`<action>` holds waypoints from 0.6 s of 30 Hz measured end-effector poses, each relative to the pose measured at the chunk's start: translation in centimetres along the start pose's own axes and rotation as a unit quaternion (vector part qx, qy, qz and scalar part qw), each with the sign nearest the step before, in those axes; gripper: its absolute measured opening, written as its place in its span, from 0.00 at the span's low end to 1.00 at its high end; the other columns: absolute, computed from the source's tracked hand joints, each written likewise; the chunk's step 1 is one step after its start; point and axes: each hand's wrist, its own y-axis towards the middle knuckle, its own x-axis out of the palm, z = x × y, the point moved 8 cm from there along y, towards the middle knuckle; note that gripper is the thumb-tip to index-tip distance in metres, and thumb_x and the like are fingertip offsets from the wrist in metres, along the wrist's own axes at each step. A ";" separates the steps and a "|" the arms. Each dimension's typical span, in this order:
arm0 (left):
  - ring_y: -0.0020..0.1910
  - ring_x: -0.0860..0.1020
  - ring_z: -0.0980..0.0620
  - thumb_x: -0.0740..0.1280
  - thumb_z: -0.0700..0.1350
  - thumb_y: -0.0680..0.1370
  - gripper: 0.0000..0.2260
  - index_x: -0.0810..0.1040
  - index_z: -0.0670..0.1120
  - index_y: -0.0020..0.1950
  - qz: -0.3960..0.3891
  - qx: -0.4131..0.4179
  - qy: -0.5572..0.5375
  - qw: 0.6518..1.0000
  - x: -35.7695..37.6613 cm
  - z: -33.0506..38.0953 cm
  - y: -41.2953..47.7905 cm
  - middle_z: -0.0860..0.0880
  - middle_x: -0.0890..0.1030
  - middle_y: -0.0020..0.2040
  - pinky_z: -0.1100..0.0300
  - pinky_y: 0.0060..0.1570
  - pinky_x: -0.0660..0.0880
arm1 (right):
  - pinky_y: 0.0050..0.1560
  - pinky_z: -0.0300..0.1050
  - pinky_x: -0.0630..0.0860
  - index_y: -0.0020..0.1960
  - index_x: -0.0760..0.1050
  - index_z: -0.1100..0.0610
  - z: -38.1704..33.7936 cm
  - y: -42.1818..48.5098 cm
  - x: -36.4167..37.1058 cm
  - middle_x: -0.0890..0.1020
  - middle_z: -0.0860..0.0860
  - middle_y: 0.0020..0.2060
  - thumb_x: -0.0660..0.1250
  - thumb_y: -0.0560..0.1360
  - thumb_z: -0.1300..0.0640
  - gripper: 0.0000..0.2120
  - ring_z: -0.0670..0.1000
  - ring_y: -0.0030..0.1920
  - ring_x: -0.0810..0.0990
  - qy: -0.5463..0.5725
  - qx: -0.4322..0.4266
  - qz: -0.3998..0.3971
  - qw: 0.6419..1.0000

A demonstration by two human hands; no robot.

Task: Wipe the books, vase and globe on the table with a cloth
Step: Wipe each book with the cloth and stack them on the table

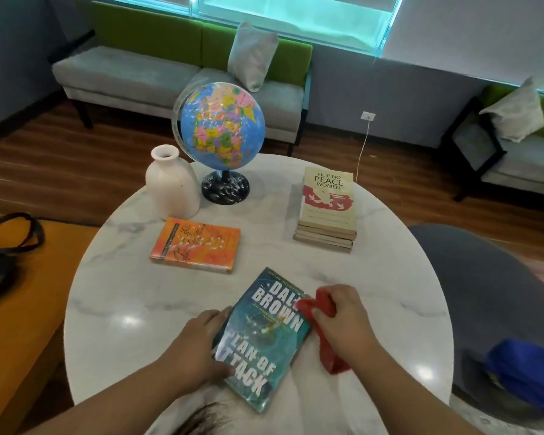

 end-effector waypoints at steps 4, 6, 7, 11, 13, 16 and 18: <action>0.68 0.63 0.53 0.76 0.57 0.66 0.50 0.48 0.51 0.79 -0.016 0.015 0.026 0.999 0.1 0.2 -0.2 0.52 0.63 0.70 0.60 0.68 0.63 | 0.67 0.36 0.60 0.71 0.70 0.54 0.3 -0.2 3.3 0.68 0.48 0.68 0.64 0.78 0.56 0.21 0.51 0.66 0.67 -0.103 -0.035 -0.038 0.993; 0.67 0.63 0.53 0.76 0.57 0.66 0.50 0.49 0.51 0.79 -0.019 0.018 0.028 0.999 0.1 0.2 -0.1 0.53 0.63 0.70 0.59 0.68 0.63 | 0.67 0.39 0.63 0.72 0.68 0.52 0.3 -0.1 3.4 0.67 0.46 0.70 0.62 0.80 0.54 0.21 0.51 0.66 0.66 -0.139 -0.060 -0.044 0.988; 0.67 0.63 0.53 0.76 0.58 0.66 0.50 0.49 0.51 0.79 -0.019 0.017 0.029 0.999 0.1 0.2 -0.1 0.53 0.63 0.71 0.59 0.69 0.63 | 0.66 0.39 0.64 0.73 0.68 0.51 0.2 0.1 3.3 0.67 0.45 0.70 0.61 0.80 0.53 0.21 0.51 0.65 0.66 -0.149 -0.069 -0.046 0.985; 0.68 0.63 0.52 0.75 0.58 0.66 0.50 0.48 0.51 0.79 -0.014 0.016 0.034 0.999 0.3 0.0 -0.1 0.52 0.62 0.72 0.58 0.69 0.62 | 0.62 0.37 0.66 0.71 0.70 0.51 -0.6 0.3 3.6 0.70 0.45 0.67 0.58 0.82 0.58 0.19 0.50 0.63 0.65 -0.170 -0.089 -0.031 0.981; 0.68 0.62 0.52 0.75 0.58 0.66 0.51 0.48 0.51 0.79 -0.012 0.014 0.037 0.999 0.3 0.0 0.0 0.52 0.62 0.72 0.58 0.70 0.62 | 0.63 0.43 0.69 0.69 0.73 0.52 -0.7 -0.2 4.2 0.73 0.47 0.64 0.61 0.79 0.63 0.20 0.53 0.59 0.68 -0.177 -0.122 -0.044 0.976; 0.69 0.62 0.51 0.75 0.58 0.67 0.51 0.47 0.50 0.79 -0.015 0.009 0.042 0.999 0.2 0.0 0.0 0.52 0.61 0.73 0.58 0.70 0.62 | 0.64 0.44 0.69 0.68 0.75 0.52 0.2 0.2 3.8 0.75 0.48 0.62 0.64 0.74 0.65 0.23 0.54 0.59 0.69 -0.170 -0.131 -0.046 0.976; 0.69 0.62 0.51 0.75 0.58 0.67 0.51 0.47 0.50 0.79 -0.011 0.011 0.045 0.999 0.2 0.1 0.0 0.52 0.61 0.72 0.58 0.70 0.63 | 0.64 0.38 0.66 0.70 0.72 0.51 0.0 0.7 3.6 0.73 0.47 0.64 0.61 0.77 0.64 0.23 0.51 0.61 0.67 -0.178 -0.119 -0.039 0.976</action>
